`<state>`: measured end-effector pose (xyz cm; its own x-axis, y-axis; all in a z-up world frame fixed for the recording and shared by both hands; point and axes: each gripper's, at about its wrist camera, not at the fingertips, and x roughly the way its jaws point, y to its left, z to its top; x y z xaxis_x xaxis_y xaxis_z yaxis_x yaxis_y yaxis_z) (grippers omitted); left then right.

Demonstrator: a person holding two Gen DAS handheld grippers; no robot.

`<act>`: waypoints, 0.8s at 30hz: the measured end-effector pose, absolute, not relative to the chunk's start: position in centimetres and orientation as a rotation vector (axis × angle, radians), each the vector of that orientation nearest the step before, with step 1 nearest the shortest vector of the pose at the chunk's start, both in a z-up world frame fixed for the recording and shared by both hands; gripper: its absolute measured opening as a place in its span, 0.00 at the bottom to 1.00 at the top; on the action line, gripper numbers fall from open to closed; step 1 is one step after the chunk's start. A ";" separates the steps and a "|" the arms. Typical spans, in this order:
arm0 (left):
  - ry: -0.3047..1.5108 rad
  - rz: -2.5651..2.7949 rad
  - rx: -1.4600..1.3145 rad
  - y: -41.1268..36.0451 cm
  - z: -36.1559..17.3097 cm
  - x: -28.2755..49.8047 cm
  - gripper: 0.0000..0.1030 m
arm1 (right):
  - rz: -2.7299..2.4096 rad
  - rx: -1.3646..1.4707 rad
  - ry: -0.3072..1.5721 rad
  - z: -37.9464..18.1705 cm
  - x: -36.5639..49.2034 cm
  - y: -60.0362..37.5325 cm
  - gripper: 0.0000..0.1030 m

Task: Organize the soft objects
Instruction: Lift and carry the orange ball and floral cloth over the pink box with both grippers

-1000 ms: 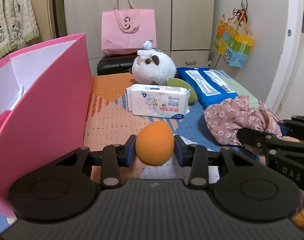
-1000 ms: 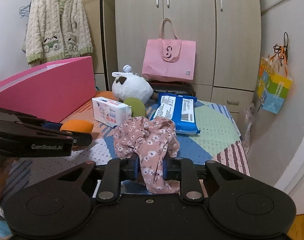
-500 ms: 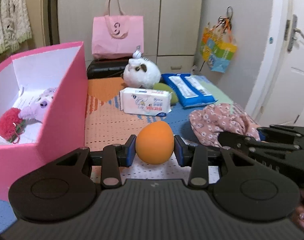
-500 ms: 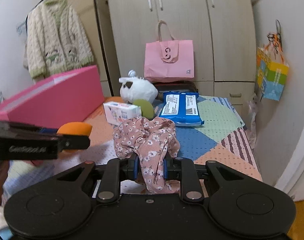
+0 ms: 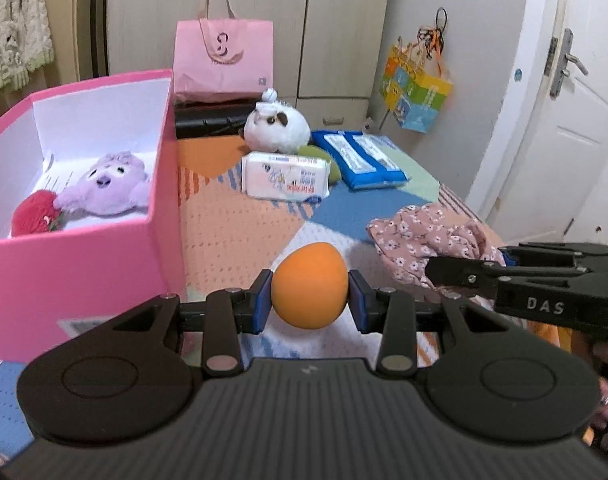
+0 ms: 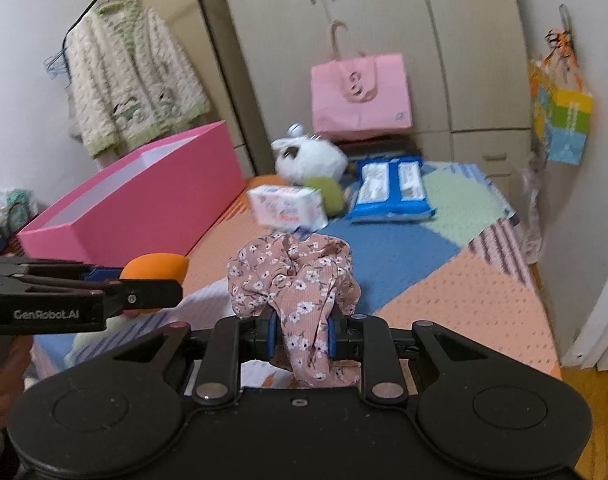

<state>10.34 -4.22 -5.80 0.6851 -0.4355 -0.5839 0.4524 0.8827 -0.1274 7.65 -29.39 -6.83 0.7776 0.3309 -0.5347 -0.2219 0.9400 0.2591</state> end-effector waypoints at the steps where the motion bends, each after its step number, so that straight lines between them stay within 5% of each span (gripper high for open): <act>1: 0.655 -0.503 0.029 -3.9 -5.8 10.2 0.37 | 0.316 0.184 0.626 -6.7 7.5 -29.3 0.26; 24: 0.834 -0.575 0.097 5.0 -0.7 8.2 0.37 | 0.665 0.037 0.790 1.3 6.5 -21.4 0.26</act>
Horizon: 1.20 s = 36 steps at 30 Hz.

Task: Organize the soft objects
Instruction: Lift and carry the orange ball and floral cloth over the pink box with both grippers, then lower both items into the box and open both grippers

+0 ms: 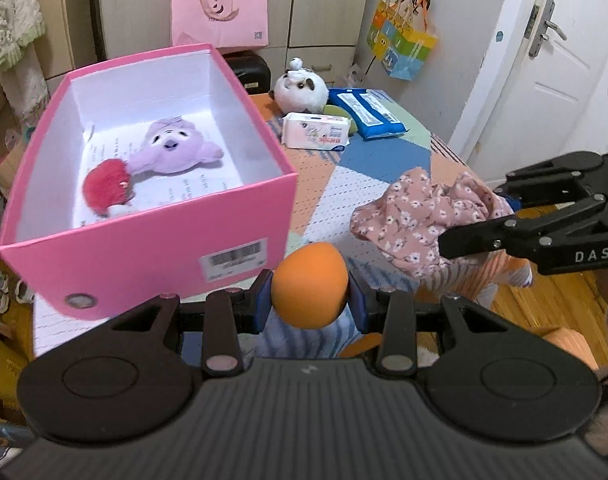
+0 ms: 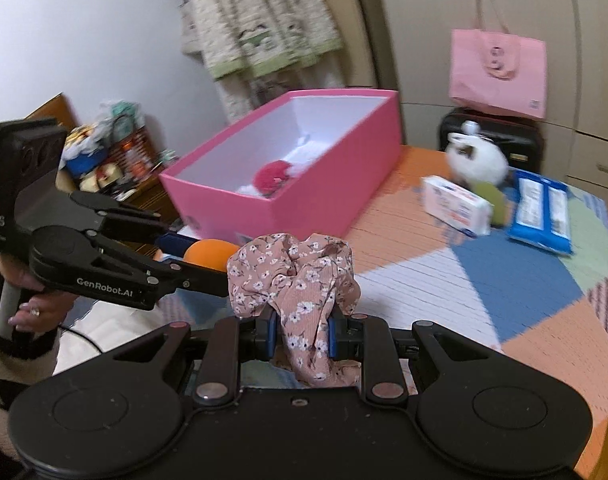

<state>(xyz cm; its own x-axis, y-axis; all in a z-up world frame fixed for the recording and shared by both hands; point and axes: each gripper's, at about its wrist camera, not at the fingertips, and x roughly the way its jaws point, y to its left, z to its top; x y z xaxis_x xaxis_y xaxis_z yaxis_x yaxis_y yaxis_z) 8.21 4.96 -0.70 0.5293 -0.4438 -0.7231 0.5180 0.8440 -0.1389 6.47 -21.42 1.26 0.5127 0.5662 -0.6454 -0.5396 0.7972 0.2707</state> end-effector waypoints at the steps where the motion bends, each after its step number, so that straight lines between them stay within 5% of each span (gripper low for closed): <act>1: 0.839 -0.574 0.101 5.4 -0.3 8.2 0.37 | 0.686 0.030 0.796 1.6 6.6 -20.9 0.26; 18: 0.739 -0.528 0.088 10.3 4.6 11.2 0.37 | 0.810 -0.093 0.688 7.1 11.1 -13.7 0.27; 36: 0.663 -0.344 0.038 11.2 3.1 26.1 0.37 | 0.760 -0.119 0.708 6.2 27.2 -10.4 0.27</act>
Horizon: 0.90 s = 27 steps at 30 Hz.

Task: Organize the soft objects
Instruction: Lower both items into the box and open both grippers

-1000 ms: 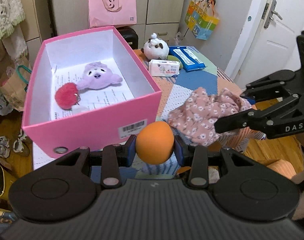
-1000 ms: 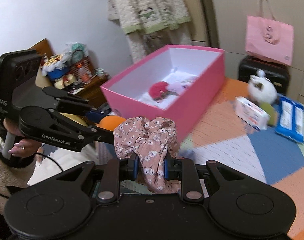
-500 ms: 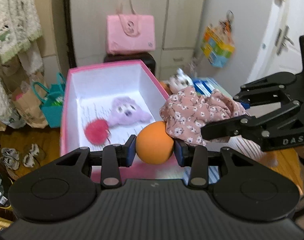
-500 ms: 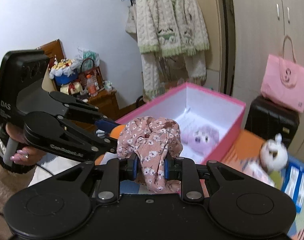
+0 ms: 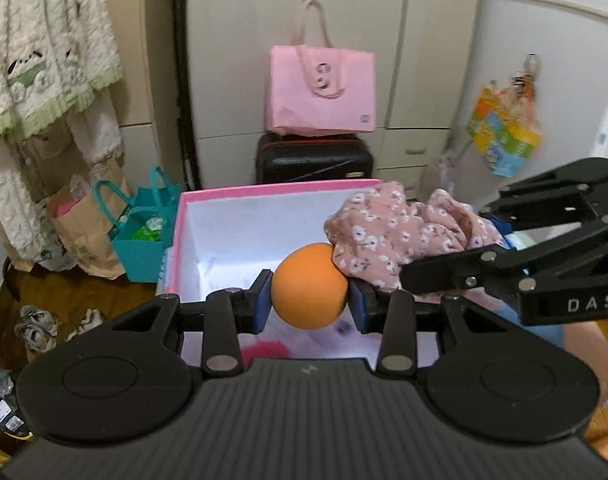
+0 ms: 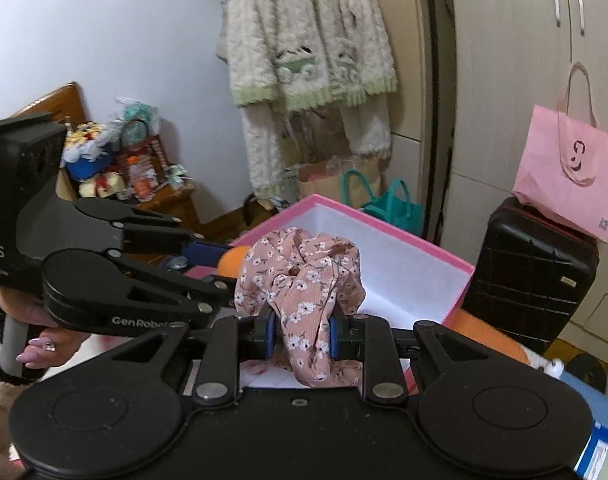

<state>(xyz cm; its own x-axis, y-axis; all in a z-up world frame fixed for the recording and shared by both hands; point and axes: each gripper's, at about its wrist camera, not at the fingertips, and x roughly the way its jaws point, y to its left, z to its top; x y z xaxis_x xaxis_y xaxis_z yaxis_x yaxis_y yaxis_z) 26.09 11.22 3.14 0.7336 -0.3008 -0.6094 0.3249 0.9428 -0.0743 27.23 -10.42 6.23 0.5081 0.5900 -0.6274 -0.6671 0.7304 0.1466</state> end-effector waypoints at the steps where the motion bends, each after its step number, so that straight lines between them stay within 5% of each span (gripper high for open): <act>1: 0.674 -0.329 0.049 11.2 2.8 26.9 0.37 | 0.749 -0.118 0.721 5.9 28.1 -10.2 0.27; 21: 0.805 -0.222 0.130 10.8 -0.1 32.3 0.43 | 0.771 -0.369 0.825 0.8 33.4 -4.6 0.31; 23: 0.796 -0.212 0.123 11.0 0.0 32.2 0.54 | 0.770 -0.384 0.824 0.5 33.6 -4.3 0.37; 27: 0.776 -0.218 0.099 11.5 0.3 31.5 0.55 | 0.778 -0.378 0.821 0.3 33.9 -4.4 0.49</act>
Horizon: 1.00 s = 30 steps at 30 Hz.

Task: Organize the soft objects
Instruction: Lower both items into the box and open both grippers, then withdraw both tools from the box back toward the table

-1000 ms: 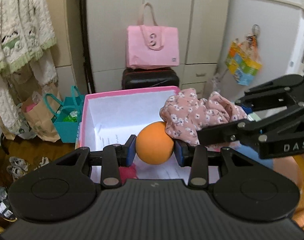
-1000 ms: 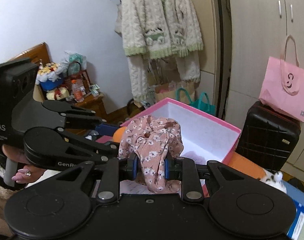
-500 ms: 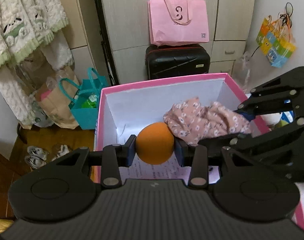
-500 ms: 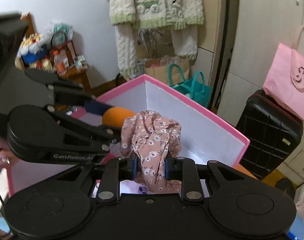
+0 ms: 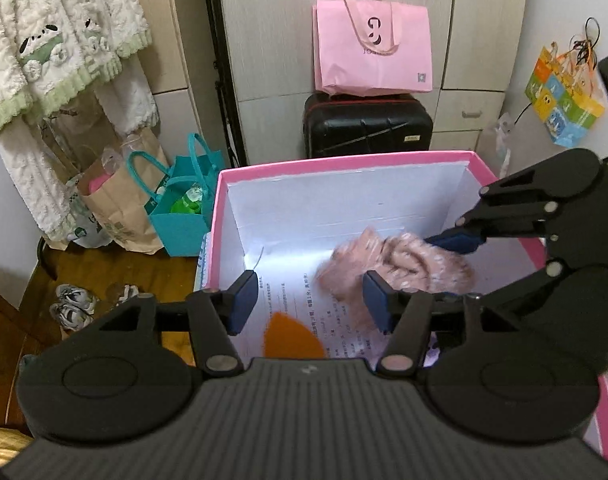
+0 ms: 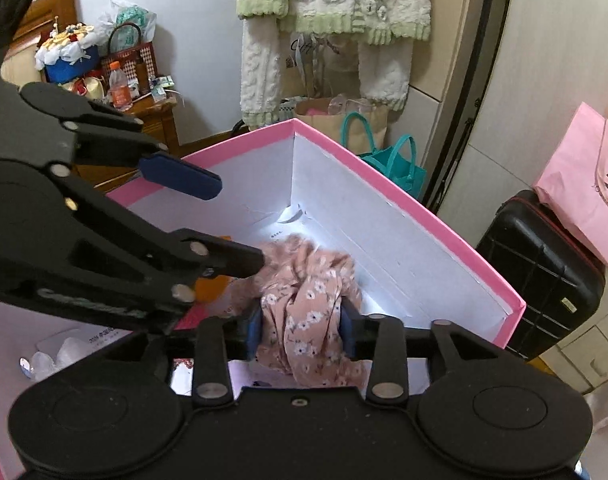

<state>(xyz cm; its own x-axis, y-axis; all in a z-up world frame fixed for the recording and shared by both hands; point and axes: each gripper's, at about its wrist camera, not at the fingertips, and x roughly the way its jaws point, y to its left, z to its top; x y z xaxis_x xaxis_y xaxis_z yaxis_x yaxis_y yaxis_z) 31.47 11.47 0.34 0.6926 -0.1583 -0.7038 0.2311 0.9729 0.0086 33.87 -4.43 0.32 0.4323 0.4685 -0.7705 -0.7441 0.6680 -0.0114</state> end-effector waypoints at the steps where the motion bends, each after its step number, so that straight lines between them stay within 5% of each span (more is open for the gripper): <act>1: 0.769 -0.216 0.096 11.6 0.5 31.2 0.55 | 0.779 -0.371 0.814 0.4 33.8 -4.6 0.57; 30: 0.641 -0.423 0.169 10.6 5.6 16.4 0.63 | 0.736 -0.327 0.585 7.5 18.9 -11.1 0.63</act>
